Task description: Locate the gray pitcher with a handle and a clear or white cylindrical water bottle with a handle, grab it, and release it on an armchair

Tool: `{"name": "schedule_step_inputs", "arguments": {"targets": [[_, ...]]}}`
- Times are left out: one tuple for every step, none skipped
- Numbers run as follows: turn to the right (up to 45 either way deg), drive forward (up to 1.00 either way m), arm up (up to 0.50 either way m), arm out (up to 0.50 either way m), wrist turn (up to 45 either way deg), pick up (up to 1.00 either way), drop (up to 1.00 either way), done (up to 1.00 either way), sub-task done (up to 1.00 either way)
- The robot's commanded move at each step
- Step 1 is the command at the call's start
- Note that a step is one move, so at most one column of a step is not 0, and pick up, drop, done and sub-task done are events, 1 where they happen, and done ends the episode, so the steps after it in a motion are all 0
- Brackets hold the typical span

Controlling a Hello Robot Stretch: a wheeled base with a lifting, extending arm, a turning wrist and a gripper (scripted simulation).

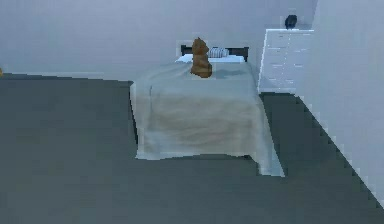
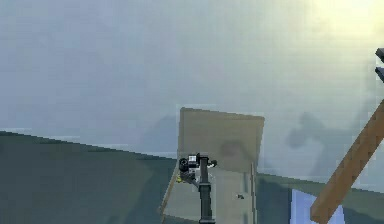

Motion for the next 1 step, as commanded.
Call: {"name": "schedule_step_inputs", "arguments": {"targets": [[0.0,0.00,0.10,0.00,0.0,0.00,0.00,0.00,0.00]]}}
